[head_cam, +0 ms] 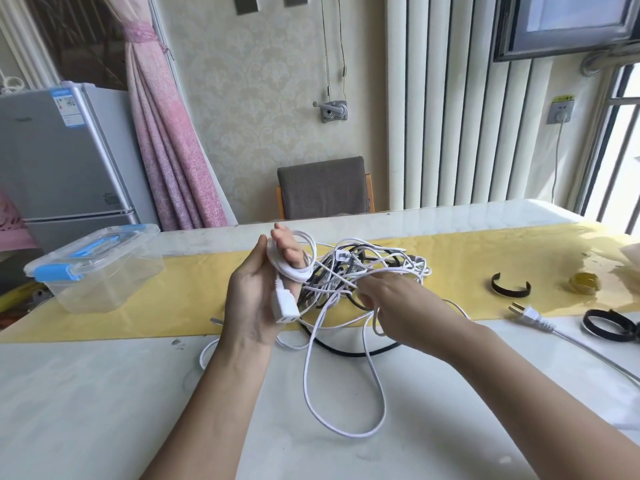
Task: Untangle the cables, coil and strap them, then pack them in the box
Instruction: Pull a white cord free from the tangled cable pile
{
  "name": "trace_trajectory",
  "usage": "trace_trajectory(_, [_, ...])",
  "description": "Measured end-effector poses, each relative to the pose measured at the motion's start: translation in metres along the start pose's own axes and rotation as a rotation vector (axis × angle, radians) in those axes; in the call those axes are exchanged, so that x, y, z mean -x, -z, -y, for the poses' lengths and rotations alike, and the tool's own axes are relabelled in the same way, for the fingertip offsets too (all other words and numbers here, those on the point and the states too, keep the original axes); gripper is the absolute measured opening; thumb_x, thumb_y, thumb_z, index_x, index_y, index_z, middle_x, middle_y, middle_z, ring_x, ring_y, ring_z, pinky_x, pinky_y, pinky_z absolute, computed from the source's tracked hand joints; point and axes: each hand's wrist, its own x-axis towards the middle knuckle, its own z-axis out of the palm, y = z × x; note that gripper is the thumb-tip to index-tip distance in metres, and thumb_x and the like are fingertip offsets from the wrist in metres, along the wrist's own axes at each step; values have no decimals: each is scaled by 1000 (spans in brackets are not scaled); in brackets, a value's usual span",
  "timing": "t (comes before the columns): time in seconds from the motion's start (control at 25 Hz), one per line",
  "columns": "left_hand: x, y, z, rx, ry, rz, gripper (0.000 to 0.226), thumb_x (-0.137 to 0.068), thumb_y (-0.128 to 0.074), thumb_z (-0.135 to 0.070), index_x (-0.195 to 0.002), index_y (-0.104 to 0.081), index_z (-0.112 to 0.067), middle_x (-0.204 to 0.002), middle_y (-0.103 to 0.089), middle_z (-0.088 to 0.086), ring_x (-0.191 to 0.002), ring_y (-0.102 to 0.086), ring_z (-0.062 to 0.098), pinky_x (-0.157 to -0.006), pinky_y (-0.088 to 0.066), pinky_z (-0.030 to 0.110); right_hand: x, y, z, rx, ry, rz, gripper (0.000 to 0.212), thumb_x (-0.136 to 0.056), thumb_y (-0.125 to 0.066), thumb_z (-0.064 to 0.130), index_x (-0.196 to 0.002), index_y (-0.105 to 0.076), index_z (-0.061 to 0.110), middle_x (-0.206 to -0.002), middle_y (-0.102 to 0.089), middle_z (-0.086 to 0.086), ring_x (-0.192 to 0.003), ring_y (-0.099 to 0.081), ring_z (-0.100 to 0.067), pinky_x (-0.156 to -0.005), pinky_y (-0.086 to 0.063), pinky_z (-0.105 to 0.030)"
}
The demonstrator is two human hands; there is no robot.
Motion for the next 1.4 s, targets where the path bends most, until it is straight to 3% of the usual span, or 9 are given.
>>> trace_trajectory(0.24, [-13, -4, 23, -618, -406, -292, 25, -102, -34, -22, -91, -53, -9, -95, -73, 11, -90, -71, 23, -82, -57, 33, 2, -1, 19, 0, 47, 100, 29, -72, -41, -10, -80, -41, 18, -83, -49, 2, -75, -45, -25, -60, -35, -35])
trace_trajectory(0.48, [-8, 18, 36, -2013, -676, -310, 24, -101, -43, -25, -90, -53, -5, -65, -66, -3, -64, -63, 5, -65, -45, 14, 5, 7, 28, -54, 62, 187, 16, -85, -42, 4, -82, -42, 20, -74, -52, 0, -64, -42, -21, -54, -33, -31])
trace_trajectory(0.64, [-4, 14, 31, -2251, -416, -381, 34, -100, -44, -31, -75, -56, -11, -52, -58, -8, -53, -60, 12, -62, -47, 30, 9, 16, 35, -199, 28, 225, 12, -86, -48, 19, -75, -43, 18, -71, -54, -4, -71, -47, -26, -61, -36, -33])
trace_trajectory(0.72, [0, 11, 25, -2221, -143, -430, 45, -99, -43, -36, -63, -61, -18, -40, -49, -9, -43, -54, 12, -56, -45, 27, 10, 16, 33, -192, 15, 205, 27, -84, -54, 25, -64, -37, 20, -63, -49, -4, -64, -43, -23, -57, -35, -30])
trace_trajectory(0.84, [3, 6, 17, -2026, 21, -525, 53, -98, -43, -43, -56, -59, -15, -39, -39, -9, -40, -42, 14, -48, -37, 21, 7, 25, 19, -316, -43, 143, 42, -85, -62, 23, -58, -33, 14, -56, -33, -3, -55, -26, -14, -51, -24, -27])
trace_trajectory(1.04, [7, -7, 23, -1756, 295, -425, 50, -98, -43, -44, -63, -49, -8, -41, -36, -2, -34, -24, 10, -36, -17, 15, 6, 41, -5, -902, -145, 137, 49, -69, -76, 51, -68, -62, 4, -62, -44, -8, -61, -30, -19, -57, -21, -35])
trace_trajectory(1.12, [11, -13, 25, -1718, 413, -352, 49, -98, -43, -45, -61, -47, -12, -39, -31, -3, -32, -20, 8, -35, -16, 15, 6, 41, -10, -891, -152, 112, 53, -64, -77, 58, -74, -70, 7, -63, -48, -11, -60, -30, -20, -56, -20, -38])
trace_trajectory(1.28, [17, -22, 20, -1466, 611, -200, 50, -95, -39, -48, -58, -44, -14, -38, -32, -8, -29, -17, 2, -30, -12, 13, 7, 42, -15, -921, -219, 39, 41, -62, -76, 40, -73, -70, 1, -49, -33, 1, -47, -23, -11, -46, -19, -20])
trace_trajectory(1.4, [17, -17, 10, -1203, 656, -155, 55, -84, -41, -60, -48, -49, -20, -35, -29, -7, -25, -18, 1, -28, -12, 13, 7, 41, -18, -882, -262, -42, 34, -68, -73, 38, -71, -70, 4, -47, -29, 5, -47, -21, -12, -45, -17, -20])
